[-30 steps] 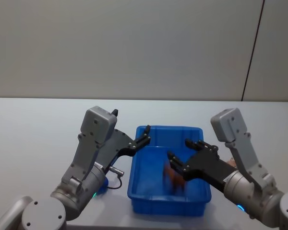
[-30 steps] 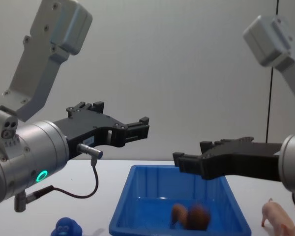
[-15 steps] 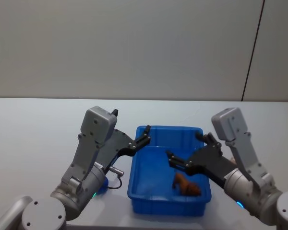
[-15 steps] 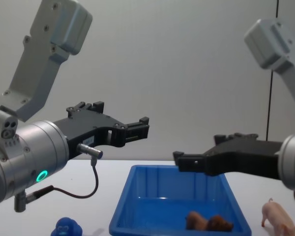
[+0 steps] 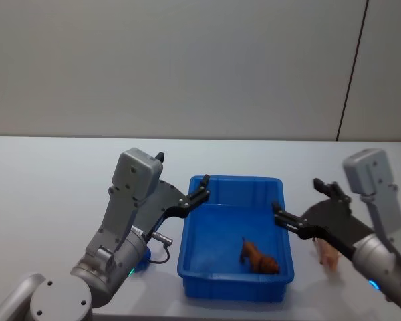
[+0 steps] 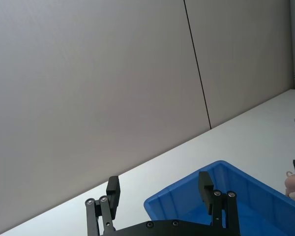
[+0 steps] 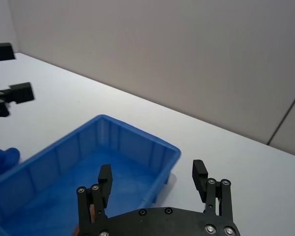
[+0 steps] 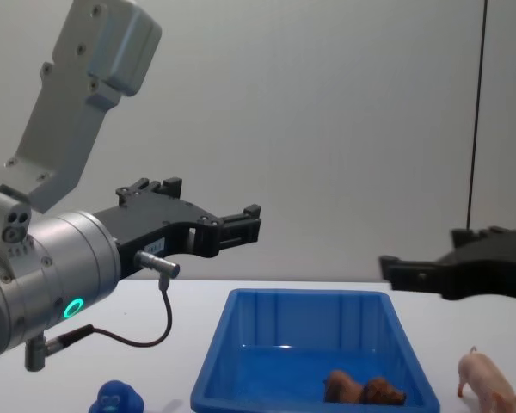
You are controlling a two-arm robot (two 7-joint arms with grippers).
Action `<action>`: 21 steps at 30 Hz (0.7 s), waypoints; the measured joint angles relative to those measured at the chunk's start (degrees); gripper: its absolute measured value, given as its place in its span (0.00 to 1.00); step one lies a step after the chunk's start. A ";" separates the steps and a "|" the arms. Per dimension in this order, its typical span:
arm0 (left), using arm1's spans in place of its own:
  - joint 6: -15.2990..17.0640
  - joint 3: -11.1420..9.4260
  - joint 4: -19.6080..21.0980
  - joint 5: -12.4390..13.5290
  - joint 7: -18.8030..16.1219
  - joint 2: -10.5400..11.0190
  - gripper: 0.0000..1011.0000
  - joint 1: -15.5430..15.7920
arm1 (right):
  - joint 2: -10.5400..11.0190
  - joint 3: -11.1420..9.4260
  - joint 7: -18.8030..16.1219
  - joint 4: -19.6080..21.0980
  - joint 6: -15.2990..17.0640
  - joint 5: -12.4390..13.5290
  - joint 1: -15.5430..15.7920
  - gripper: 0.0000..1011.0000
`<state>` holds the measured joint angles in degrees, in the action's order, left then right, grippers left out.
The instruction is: Pick up the two dolls from the table and place them into the box.
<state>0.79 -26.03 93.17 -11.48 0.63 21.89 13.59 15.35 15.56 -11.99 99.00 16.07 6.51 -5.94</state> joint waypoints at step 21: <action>0.00 0.00 0.00 0.00 0.00 0.00 0.99 0.00 | 5.64 -4.15 2.81 0.76 3.52 4.66 5.30 0.99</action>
<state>0.80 -26.02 93.17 -11.48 0.63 21.89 13.59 20.99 11.41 -9.18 99.76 19.59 11.16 -0.64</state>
